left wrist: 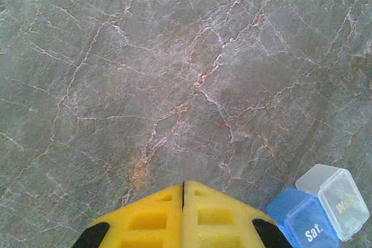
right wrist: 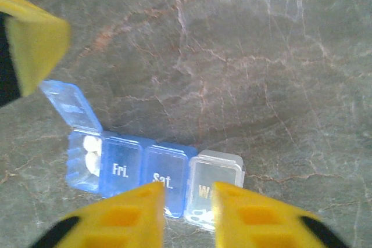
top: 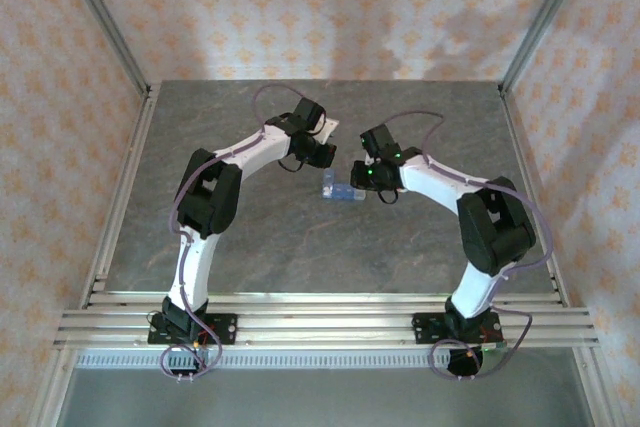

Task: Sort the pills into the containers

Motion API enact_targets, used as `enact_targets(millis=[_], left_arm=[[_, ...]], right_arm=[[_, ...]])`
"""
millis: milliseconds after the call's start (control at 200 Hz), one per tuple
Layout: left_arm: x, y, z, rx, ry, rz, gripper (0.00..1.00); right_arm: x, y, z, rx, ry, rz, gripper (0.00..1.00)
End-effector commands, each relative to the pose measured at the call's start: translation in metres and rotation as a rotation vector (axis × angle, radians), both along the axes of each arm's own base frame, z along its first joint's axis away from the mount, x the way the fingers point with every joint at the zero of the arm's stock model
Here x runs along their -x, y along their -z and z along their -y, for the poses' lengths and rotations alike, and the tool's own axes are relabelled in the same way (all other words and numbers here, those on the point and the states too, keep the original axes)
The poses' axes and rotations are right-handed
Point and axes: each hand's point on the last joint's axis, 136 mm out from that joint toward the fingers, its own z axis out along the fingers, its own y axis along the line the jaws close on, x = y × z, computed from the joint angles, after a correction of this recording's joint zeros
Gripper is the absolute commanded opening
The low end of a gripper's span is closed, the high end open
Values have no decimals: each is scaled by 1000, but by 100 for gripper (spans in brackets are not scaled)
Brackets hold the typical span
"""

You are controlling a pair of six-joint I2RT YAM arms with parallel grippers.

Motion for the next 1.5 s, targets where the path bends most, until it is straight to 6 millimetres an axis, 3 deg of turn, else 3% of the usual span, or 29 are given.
enact_targets(millis=[0,90,250,661,1496], left_arm=[[-6,-26,2,20,3,55,0],[-7,-24,-1,15,1,49,0],[-9,-22,-4,10,-2,49,0],[-12,-19,-9,3,-4,46,0],[-15,10,-9,-62,7,-64,0]], right_arm=[[-2,-11,8,41,7,18,44],[-1,-2,11,59,9,-3,54],[0,16,13,80,7,-42,56],[3,46,14,104,3,-97,41],[11,56,17,97,8,-110,36]])
